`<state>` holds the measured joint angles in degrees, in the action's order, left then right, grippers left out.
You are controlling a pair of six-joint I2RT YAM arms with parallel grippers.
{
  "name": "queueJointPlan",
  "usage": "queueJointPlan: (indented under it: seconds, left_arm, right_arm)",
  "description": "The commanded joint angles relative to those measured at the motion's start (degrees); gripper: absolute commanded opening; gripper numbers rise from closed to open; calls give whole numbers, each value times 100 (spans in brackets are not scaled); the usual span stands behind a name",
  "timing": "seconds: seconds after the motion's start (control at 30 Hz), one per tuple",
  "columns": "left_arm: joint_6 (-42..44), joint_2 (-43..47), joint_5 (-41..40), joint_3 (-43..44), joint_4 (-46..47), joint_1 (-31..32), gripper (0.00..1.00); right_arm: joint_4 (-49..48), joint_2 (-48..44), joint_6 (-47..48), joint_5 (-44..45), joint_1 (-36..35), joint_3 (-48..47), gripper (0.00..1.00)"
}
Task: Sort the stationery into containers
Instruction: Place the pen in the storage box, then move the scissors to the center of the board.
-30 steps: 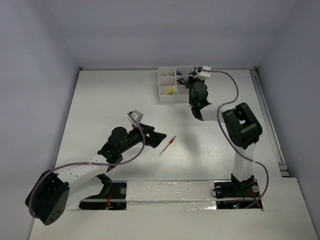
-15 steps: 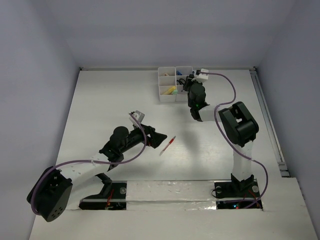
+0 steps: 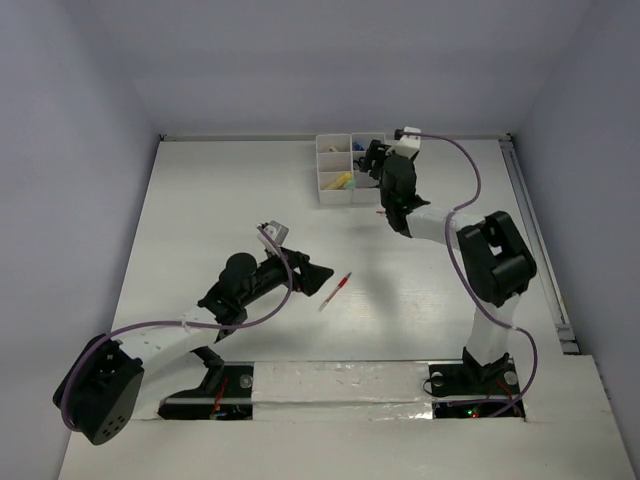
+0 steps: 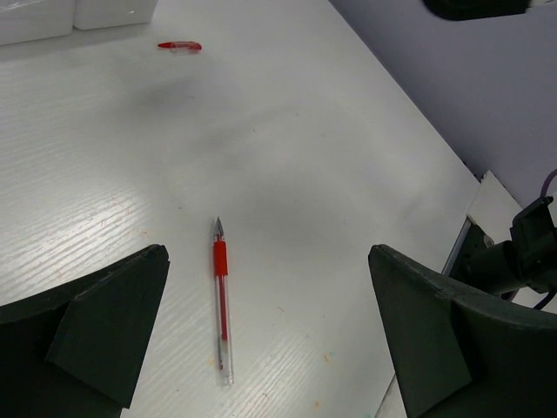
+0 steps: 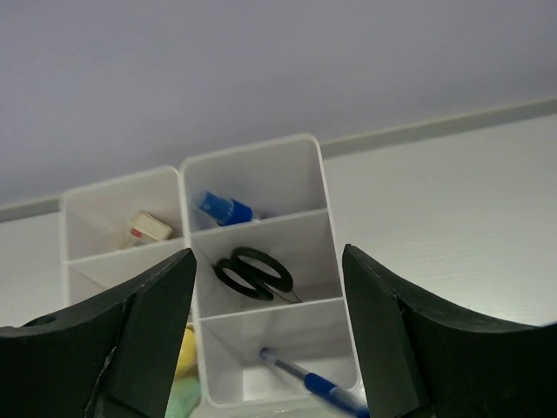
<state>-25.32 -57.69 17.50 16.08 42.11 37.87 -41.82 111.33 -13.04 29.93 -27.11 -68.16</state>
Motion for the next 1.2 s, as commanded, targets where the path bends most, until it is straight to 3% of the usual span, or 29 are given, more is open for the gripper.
queueJointPlan:
  seconds: [0.0, 0.1, 0.3, 0.5, 0.67, 0.83, 1.17]
  left_arm:
    - [133, 214, -106, 133, 131, 28, 99]
    - [133, 311, -299, 124, 35, 28, 99]
    - [133, 697, -1098, 106, -422, 28, 99]
    - [71, 1049, -1573, 71, -704, 28, 99]
    - [80, 1260, -1871, 53, -844, 28, 99]
    - [62, 1436, -2092, 36, -1002, 28, 99]
    - [36, 1524, -1987, -8, -985, 28, 99]
  right_arm:
    - [454, -989, -93, -101, -22, 13, 74]
    - [1349, -1674, -558, -557, -22, 329, 74]
    - [3020, -2939, -1438, -2191, -285, 1252, 64]
    - [4770, -3310, -1693, -3484, -899, 1594, 62]
    - [5710, -3083, -1965, -3380, -1507, 1569, 69]
    - [5650, -2591, -2308, -3582, -1858, 1622, 70]
    - [5694, -1395, -2379, -3108, -1938, 1104, 57]
